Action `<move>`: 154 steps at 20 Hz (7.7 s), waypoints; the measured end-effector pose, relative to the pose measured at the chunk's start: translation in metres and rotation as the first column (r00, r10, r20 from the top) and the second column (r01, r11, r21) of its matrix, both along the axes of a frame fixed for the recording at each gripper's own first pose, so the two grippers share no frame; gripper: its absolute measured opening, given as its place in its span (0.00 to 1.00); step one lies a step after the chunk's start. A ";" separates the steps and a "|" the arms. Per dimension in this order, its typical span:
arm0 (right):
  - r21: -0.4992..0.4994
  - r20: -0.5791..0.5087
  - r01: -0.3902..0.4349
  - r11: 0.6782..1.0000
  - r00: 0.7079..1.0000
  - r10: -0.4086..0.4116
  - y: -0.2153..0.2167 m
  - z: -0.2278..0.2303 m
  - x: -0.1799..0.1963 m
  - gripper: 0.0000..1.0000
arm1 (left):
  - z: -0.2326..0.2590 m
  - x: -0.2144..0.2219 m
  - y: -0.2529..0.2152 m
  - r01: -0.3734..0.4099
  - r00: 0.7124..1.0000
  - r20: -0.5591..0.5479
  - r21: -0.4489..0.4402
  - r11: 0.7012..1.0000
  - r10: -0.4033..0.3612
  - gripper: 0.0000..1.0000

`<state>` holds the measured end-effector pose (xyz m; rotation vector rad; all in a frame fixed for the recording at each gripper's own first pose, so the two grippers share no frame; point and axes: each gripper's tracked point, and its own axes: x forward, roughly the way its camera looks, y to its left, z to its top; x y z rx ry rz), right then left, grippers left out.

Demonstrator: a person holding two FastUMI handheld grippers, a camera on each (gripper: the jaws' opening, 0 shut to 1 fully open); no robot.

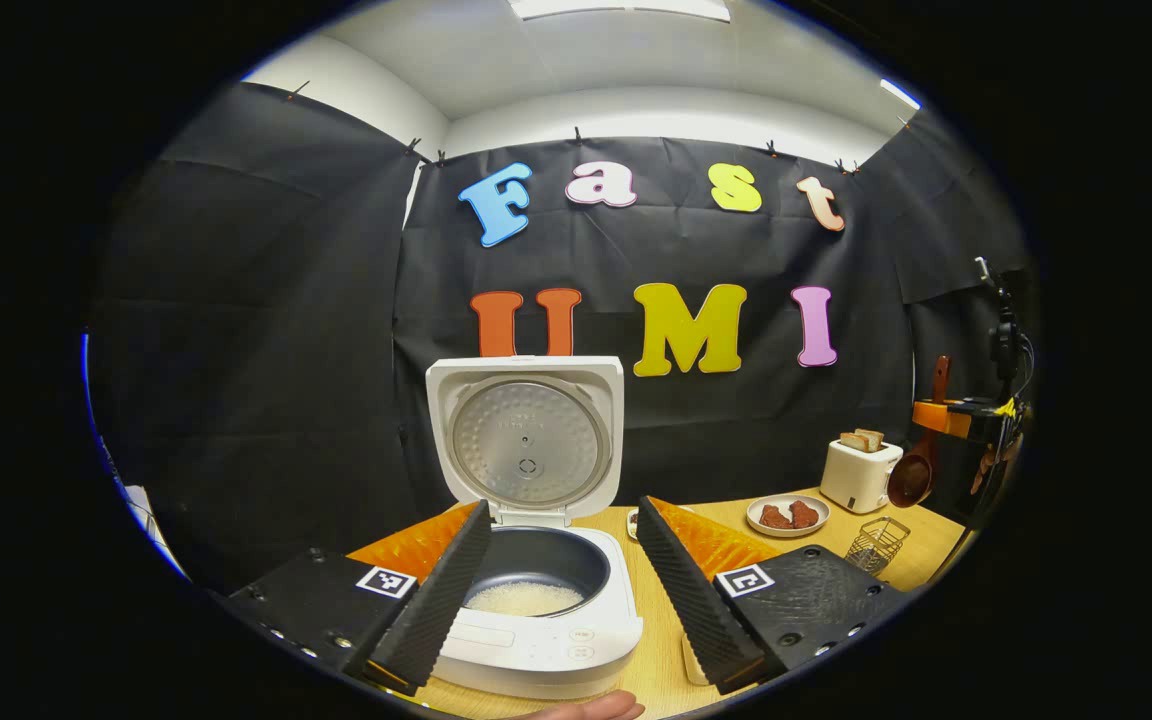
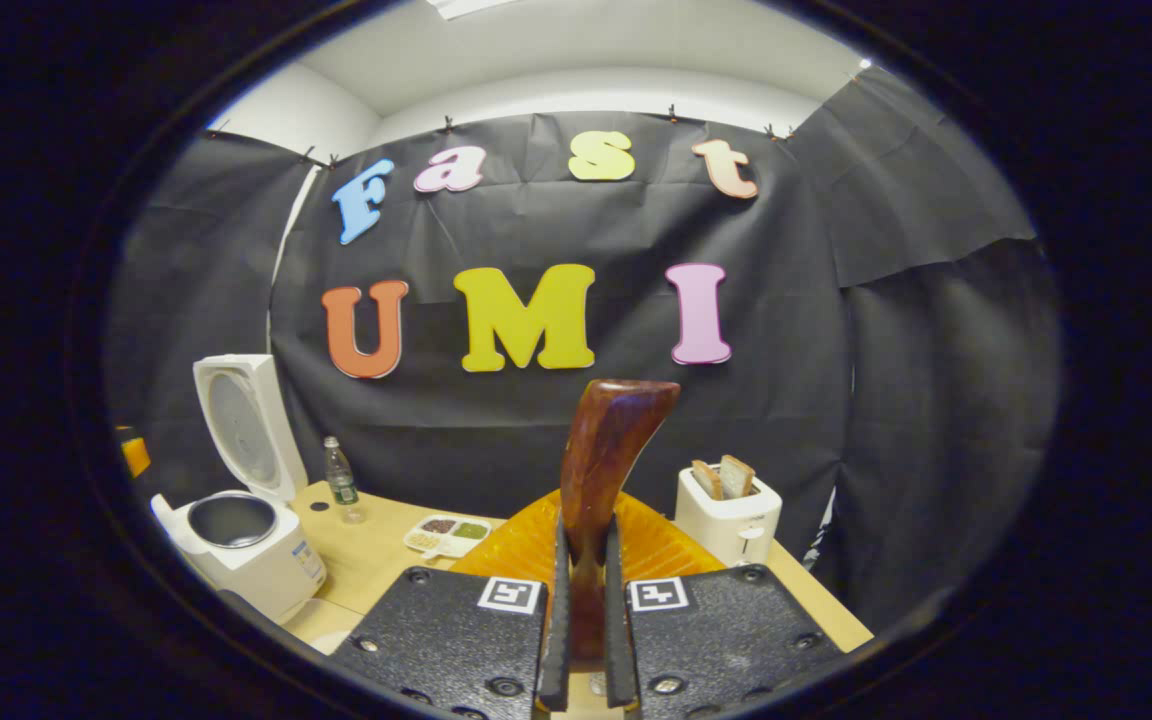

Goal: Close the left gripper, press the button to open the rice cooker; take a wooden spoon from the chopstick holder with the right hand, scoop a spoonful of rice and pour it into the rice cooker, then put the wooden spoon back into the chopstick holder.

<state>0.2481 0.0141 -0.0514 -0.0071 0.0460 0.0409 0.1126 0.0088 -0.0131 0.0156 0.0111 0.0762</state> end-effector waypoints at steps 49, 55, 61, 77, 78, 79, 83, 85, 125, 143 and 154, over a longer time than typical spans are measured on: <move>-0.029 0.005 -0.015 0.999 1.000 0.015 0.021 -0.003 -0.102 1.00 | 0.127 0.113 0.091 -0.062 0.993 0.100 0.018 0.998 0.060 0.95; 0.078 0.107 -0.075 0.994 0.992 0.066 0.026 0.025 -0.128 1.00 | 0.171 0.176 0.102 0.009 0.984 0.181 -0.065 0.998 0.003 0.95; 0.089 0.162 -0.082 0.993 0.985 0.066 0.013 0.032 -0.134 0.96 | 0.131 0.251 0.101 0.045 0.996 0.086 -0.089 0.995 -0.037 0.94; 0.081 0.061 -0.086 0.993 0.995 0.081 0.004 0.007 -0.151 1.00 | 0.069 0.207 0.099 -0.036 0.987 -0.155 -0.013 0.999 0.034 0.97; 0.079 0.057 -0.089 0.993 0.995 0.085 0.006 0.006 -0.155 1.00 | 0.065 0.199 0.099 -0.035 0.986 -0.164 -0.017 0.999 0.032 0.97; 0.080 0.056 -0.089 0.993 0.995 0.085 0.008 0.004 -0.160 1.00 | 0.062 0.190 0.098 -0.035 0.985 -0.171 -0.017 0.999 0.031 0.97; 0.076 0.016 -0.108 0.991 0.994 0.107 0.026 -0.014 -0.185 1.00 | 0.031 0.158 0.086 0.009 0.971 -0.238 -0.029 1.000 -0.015 0.96; 0.071 -0.005 -0.130 0.989 0.991 0.131 0.036 -0.022 -0.197 1.00 | 0.004 0.143 0.081 0.018 0.958 -0.287 -0.021 1.000 -0.024 0.96; 0.009 -0.065 -0.139 0.990 0.988 0.140 0.085 -0.057 -0.282 1.00 | -0.116 0.049 0.065 0.018 0.927 -0.375 -0.047 0.999 -0.034 0.96; 0.018 -0.028 -0.065 0.998 0.997 0.065 0.054 -0.030 -0.272 0.96 | -0.018 -0.051 0.019 0.099 0.983 -0.149 -0.067 0.993 -0.108 0.94; 0.046 0.011 0.003 0.999 1.000 -0.003 0.012 0.024 -0.253 1.00 | 0.017 -0.111 0.001 0.118 0.993 -0.020 -0.027 0.993 -0.118 0.96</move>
